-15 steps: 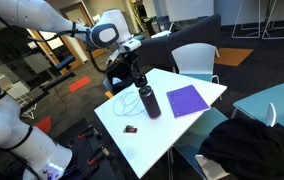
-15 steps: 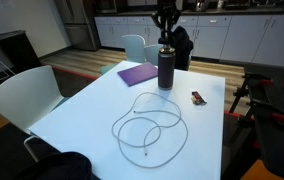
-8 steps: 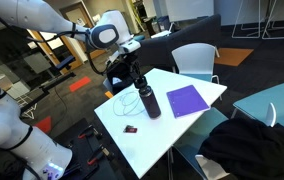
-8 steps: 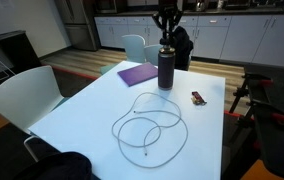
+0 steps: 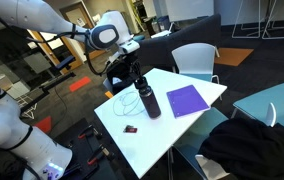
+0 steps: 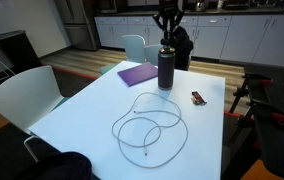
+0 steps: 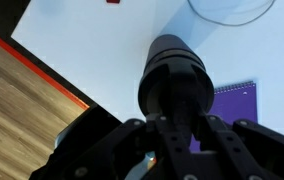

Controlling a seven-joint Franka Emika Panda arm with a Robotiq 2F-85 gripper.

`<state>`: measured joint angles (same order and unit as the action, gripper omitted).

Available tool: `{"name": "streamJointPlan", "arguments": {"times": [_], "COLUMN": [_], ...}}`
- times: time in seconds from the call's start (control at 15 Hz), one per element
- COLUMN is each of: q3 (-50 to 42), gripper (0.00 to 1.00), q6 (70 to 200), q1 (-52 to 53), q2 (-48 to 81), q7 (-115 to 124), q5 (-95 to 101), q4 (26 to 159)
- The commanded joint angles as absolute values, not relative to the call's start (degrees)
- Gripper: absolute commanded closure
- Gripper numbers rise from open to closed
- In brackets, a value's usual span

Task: Pick up the black lid from the table and put it on the bottle.

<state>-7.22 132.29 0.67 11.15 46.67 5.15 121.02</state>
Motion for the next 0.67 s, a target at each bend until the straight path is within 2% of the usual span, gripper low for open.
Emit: {"name": "streamJointPlan", "arguments": {"times": [0.0,0.6], "q3": [-7.3,-7.2], "gripper": [0.94,0.94], "q6": [133.9,136.5], "q1": [0.5,0.2], "q2": [10.4,11.9], "q7": [48.3,46.7], "q5": [6.5,5.9], "q4": [122.4,122.8]}}
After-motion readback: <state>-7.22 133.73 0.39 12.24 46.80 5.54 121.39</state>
